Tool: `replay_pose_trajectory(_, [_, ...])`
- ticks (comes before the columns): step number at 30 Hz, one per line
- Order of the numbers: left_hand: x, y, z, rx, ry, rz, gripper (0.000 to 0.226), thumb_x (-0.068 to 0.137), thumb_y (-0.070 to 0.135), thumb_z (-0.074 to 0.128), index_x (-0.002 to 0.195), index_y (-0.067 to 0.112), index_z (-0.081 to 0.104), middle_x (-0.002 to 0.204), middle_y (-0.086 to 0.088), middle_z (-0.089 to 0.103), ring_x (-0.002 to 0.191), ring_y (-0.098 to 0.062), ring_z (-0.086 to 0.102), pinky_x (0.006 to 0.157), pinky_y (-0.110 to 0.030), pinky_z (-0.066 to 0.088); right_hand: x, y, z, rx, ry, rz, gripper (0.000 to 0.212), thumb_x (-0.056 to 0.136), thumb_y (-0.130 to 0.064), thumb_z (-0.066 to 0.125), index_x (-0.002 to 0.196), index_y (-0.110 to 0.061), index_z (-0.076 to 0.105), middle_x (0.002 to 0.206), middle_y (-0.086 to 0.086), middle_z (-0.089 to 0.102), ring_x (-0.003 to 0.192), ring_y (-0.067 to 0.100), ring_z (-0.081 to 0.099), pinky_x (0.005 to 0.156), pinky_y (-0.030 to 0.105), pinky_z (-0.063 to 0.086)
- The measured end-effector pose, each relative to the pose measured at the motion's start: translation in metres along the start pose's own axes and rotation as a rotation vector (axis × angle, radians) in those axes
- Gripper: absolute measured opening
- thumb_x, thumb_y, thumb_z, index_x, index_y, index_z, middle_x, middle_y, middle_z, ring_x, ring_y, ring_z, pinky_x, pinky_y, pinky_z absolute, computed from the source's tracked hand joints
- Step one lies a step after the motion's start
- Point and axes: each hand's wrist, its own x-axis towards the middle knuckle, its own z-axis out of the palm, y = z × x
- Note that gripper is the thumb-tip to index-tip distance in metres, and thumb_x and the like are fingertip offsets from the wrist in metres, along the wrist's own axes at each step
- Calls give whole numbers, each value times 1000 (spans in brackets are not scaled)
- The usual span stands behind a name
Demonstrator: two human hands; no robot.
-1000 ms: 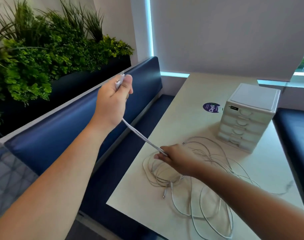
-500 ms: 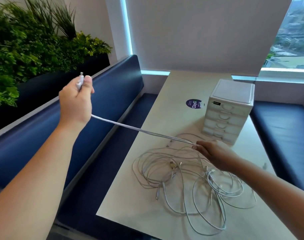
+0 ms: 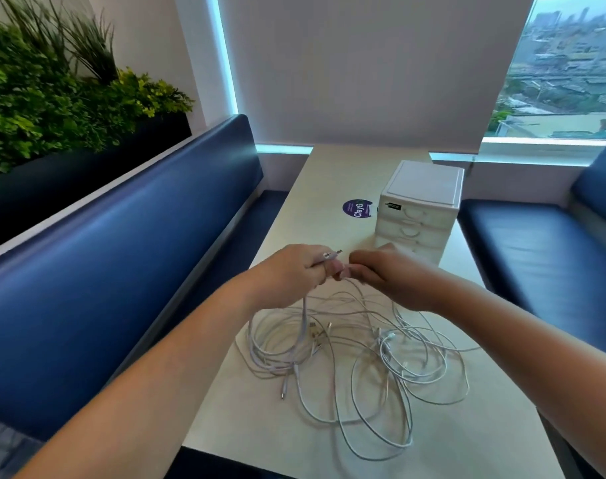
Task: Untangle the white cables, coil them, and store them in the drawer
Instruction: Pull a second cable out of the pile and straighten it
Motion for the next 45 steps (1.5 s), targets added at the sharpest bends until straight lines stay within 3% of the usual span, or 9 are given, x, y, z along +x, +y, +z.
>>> replay_pose_trajectory(5, [-2, 10, -14, 264, 131, -30, 25, 104, 29, 40, 93, 23, 62, 72, 9, 57, 49, 1, 48, 47, -17, 32, -28, 29, -1, 6, 42, 71, 31, 94, -54, 25, 81, -28, 37, 67, -2, 50, 64, 26, 50, 63, 42, 44])
replay_pose_trajectory(7, [-4, 9, -21, 295, 215, -50, 25, 104, 26, 39, 92, 25, 62, 71, 11, 57, 48, -3, 47, 46, -16, 33, -44, 48, -5, 2, 58, 108, 38, 93, -56, 23, 82, -24, 41, 66, -6, 48, 62, 22, 48, 60, 38, 40])
replay_pose_trajectory(11, [-7, 3, -34, 350, 375, -65, 27, 103, 22, 39, 89, 25, 62, 71, 9, 56, 63, -22, 54, 59, -31, 42, -74, 79, -9, -20, 67, 177, 27, 99, -41, 33, 83, -21, 42, 63, -16, 43, 63, 21, 44, 60, 32, 32])
replay_pose_trajectory(19, [-4, 17, -35, 319, 582, -69, 27, 103, 14, 40, 87, 22, 60, 66, 19, 47, 56, -7, 42, 53, -22, 30, -102, 110, -18, 3, 112, 208, 49, 93, -59, 20, 81, -17, 44, 64, 5, 53, 62, 29, 49, 64, 44, 44])
replay_pose_trajectory(25, [-6, 19, -32, 360, 634, -57, 25, 103, 14, 39, 89, 20, 60, 68, 18, 48, 58, -7, 43, 55, -20, 30, -122, 124, -11, -17, 62, 245, 40, 92, -53, 23, 81, -20, 41, 62, 1, 52, 61, 27, 49, 64, 43, 44])
replay_pose_trajectory(29, [-10, 15, -34, 361, 696, -96, 26, 103, 12, 39, 92, 17, 61, 68, 20, 47, 58, -5, 43, 56, -30, 29, -134, 138, -6, -18, 34, 253, 37, 91, -55, 23, 78, -24, 39, 65, -2, 55, 62, 25, 50, 63, 40, 43])
replay_pose_trajectory(35, [-22, -2, -57, 328, 820, -141, 29, 106, 28, 38, 94, 16, 62, 67, 6, 49, 67, -27, 45, 64, -35, 30, -155, 169, 1, -40, -22, 355, 47, 86, -61, 19, 72, -24, 44, 65, -3, 56, 61, 19, 54, 66, 39, 45])
replay_pose_trajectory(40, [-21, -7, -49, 297, 836, -163, 32, 105, 33, 37, 96, 15, 62, 70, -8, 51, 68, -28, 46, 65, -37, 36, -157, 169, 20, -268, -139, 266, 38, 93, -56, 22, 82, -22, 35, 60, -5, 45, 62, 30, 53, 57, 39, 42])
replay_pose_trajectory(45, [-24, -15, -56, 280, 865, -192, 32, 105, 32, 37, 97, 15, 62, 68, 0, 49, 70, -29, 46, 66, -36, 36, -172, 176, 36, -386, -225, 292, 40, 95, -55, 20, 84, -19, 36, 59, -2, 45, 59, 28, 51, 55, 37, 40])
